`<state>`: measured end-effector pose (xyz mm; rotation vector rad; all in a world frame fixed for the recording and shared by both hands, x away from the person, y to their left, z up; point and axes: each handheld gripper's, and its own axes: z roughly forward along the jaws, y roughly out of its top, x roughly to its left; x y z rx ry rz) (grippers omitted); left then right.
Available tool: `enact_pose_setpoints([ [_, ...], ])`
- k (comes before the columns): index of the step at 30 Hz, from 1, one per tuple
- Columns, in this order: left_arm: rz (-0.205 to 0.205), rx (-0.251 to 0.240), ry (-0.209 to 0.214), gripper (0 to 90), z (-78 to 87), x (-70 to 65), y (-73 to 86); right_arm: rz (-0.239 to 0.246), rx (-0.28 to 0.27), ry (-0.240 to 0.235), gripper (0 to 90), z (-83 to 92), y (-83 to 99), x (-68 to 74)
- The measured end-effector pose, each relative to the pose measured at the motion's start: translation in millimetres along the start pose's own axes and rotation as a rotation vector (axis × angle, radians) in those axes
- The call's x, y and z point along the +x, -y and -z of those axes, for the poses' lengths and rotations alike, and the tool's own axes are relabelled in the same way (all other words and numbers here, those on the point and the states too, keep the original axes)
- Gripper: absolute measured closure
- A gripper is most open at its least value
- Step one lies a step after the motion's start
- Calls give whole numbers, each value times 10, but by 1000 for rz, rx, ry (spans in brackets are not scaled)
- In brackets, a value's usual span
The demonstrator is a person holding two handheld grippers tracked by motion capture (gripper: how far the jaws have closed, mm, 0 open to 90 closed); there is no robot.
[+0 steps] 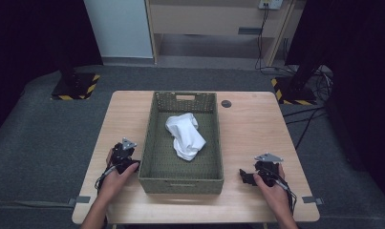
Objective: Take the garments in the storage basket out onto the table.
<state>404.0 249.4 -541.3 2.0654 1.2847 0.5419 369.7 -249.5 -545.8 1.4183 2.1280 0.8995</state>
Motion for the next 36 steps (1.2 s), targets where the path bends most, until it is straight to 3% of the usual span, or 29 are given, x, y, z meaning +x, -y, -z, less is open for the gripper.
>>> enact_pose_setpoints([
  [27,6,0,-6,0,3,-7,2,5,11,-18,26,20,-6,-12],
  [32,6,1,-6,0,3,-7,2,-26,-26,-56,27,168,-45,12],
  [36,5,3,-6,0,3,-7,-1,9,-28,-48,23,264,-67,92],
])
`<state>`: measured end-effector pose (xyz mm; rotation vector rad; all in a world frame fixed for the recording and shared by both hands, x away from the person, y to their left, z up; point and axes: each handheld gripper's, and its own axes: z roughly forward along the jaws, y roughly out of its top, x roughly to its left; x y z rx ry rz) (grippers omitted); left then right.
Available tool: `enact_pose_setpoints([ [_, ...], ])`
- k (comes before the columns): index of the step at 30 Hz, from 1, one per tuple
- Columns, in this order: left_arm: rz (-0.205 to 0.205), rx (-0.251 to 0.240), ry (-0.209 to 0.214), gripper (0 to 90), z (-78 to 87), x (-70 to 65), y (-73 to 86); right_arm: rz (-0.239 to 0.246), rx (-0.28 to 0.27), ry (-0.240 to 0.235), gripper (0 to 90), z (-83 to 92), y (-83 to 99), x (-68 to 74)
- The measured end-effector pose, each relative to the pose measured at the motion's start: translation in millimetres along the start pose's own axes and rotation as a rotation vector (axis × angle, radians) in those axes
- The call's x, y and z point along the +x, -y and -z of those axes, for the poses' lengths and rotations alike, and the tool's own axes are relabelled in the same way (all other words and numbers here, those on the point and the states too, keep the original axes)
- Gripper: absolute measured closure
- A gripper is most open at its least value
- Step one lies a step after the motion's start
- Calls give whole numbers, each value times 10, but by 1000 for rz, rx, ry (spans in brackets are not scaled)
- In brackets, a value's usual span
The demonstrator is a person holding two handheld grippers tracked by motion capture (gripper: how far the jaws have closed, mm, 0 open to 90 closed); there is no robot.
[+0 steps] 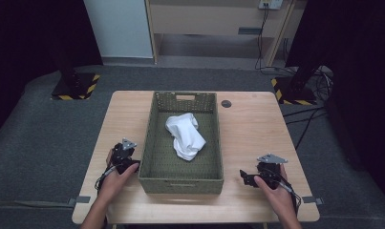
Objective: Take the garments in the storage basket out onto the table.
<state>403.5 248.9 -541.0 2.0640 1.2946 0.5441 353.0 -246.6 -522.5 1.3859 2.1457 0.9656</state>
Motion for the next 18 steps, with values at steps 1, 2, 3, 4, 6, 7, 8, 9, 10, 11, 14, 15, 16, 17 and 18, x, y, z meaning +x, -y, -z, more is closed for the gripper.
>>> enact_pose_setpoints([
  [1,0,0,0,0,0,0,0,14,2,0,24,16,-3,18],
  [2,0,0,0,0,0,0,0,27,5,0,24,32,-6,34],
  [3,0,-1,0,0,0,0,1,35,6,1,24,49,-10,49],
  [4,0,-1,0,0,0,0,1,50,2,1,25,86,-20,75],
  [6,0,0,0,0,0,0,0,52,2,3,24,105,-28,84],
  [7,-1,1,1,0,0,1,-1,54,-1,7,23,121,-39,91],
  [8,-1,0,1,0,-1,1,-1,43,-7,1,26,138,-56,99],
  [9,-1,1,1,0,0,1,-1,30,-15,-11,30,162,-78,104],
  [10,-1,0,1,0,-1,1,-1,22,-28,-16,28,188,-102,105],
  [11,-1,1,1,0,-1,1,-1,18,-38,-16,28,212,-125,106],
  [14,-2,0,2,0,-2,3,-2,6,-65,-21,33,284,-175,93],
  [15,-2,0,2,0,-2,2,-2,-3,-74,-27,34,305,-186,84],
  [16,-2,1,2,0,-2,3,-2,-8,-80,-32,34,326,-197,74],
  [17,-4,2,3,0,-1,4,-3,-4,-86,-29,35,348,-208,65],
  [18,-3,1,3,0,-2,3,-3,0,-94,-25,37,369,-217,56],
])
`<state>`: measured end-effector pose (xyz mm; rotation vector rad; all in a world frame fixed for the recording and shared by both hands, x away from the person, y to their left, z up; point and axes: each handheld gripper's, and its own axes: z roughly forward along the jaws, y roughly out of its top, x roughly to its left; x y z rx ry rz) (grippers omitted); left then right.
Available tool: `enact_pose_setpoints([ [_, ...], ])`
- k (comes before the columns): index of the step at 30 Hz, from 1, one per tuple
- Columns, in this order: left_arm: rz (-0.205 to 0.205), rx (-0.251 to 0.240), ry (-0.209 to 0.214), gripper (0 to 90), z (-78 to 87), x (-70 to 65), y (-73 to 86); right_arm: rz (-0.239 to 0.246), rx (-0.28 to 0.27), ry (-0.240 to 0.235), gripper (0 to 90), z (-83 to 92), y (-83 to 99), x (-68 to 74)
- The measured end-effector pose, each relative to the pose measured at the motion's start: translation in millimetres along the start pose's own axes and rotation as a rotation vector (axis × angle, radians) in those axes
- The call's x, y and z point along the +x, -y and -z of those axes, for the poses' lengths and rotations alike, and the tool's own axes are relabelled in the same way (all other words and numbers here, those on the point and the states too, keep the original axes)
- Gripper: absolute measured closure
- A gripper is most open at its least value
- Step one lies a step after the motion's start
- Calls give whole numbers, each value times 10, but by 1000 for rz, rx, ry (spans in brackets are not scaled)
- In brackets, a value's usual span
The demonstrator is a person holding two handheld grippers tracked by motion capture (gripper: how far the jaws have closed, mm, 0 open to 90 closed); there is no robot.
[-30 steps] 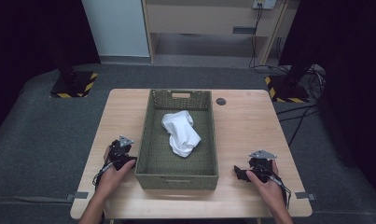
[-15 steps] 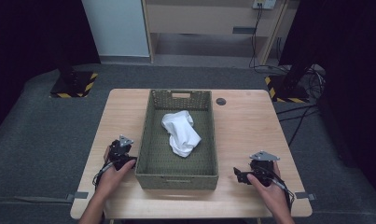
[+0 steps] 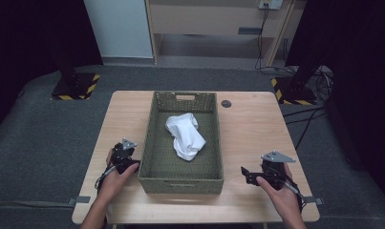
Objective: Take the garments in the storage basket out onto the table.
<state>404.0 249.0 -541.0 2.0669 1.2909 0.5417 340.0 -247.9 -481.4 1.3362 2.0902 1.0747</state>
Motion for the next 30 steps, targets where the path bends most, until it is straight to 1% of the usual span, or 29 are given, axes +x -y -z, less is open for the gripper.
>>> enact_pose_setpoints([
  [4,0,-1,0,0,0,0,0,-18,-17,13,39,64,-48,-39],
  [7,0,-2,0,0,0,0,2,-20,-20,4,38,90,-91,-32],
  [10,1,-2,0,0,0,-1,2,-9,-22,-2,36,105,-158,1],
  [13,1,-2,0,0,0,0,2,22,-17,17,35,122,-234,49],
  [17,1,-2,-1,0,0,-1,3,52,-5,16,33,105,-342,89],
  [23,1,-4,0,0,0,-1,4,56,-5,-7,34,74,-617,151],
  [25,1,-3,0,0,0,-1,4,58,-5,-7,34,53,-705,165],
  [27,1,-4,0,0,0,-1,4,70,-4,-6,34,31,-792,193],
  [30,1,-4,0,0,0,-1,4,109,-12,2,40,7,-951,261],
])
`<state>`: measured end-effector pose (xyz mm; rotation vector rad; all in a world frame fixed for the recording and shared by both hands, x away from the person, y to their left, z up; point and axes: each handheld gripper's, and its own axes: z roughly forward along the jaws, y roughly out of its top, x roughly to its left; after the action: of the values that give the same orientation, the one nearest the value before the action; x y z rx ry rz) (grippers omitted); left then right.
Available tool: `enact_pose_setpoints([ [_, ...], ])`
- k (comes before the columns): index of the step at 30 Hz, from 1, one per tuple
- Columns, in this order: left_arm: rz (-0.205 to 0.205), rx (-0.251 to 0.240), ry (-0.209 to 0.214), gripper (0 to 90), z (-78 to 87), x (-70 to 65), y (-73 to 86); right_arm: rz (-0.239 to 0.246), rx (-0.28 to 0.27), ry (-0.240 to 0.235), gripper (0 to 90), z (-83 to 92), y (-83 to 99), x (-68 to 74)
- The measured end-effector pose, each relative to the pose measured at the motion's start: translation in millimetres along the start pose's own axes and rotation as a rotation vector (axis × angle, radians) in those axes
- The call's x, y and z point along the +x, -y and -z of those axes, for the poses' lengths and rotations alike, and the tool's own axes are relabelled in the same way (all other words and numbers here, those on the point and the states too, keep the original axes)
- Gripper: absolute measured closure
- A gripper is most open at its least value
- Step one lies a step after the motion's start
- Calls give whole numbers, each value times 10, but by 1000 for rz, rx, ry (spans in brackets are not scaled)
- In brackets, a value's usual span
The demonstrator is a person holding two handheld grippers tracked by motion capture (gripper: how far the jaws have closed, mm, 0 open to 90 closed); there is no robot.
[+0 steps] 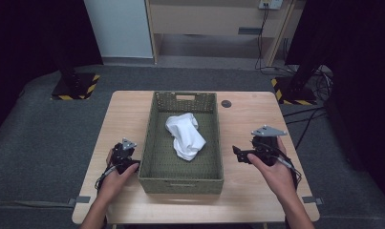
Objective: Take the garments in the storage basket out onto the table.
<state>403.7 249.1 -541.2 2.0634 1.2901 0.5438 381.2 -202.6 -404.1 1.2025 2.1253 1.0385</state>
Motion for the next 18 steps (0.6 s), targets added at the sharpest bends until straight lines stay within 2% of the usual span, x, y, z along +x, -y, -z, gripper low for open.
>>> enact_pose_setpoints([
  [2,0,0,0,0,0,0,0,30,-7,8,41,-11,-75,34],
  [6,-1,1,0,0,1,1,0,55,-8,2,40,-52,-218,95],
  [15,1,-1,-1,0,0,-1,1,64,-5,-41,42,-210,-493,230],
  [18,0,-1,-1,0,0,-1,1,84,-3,-55,39,-304,-613,300],
])
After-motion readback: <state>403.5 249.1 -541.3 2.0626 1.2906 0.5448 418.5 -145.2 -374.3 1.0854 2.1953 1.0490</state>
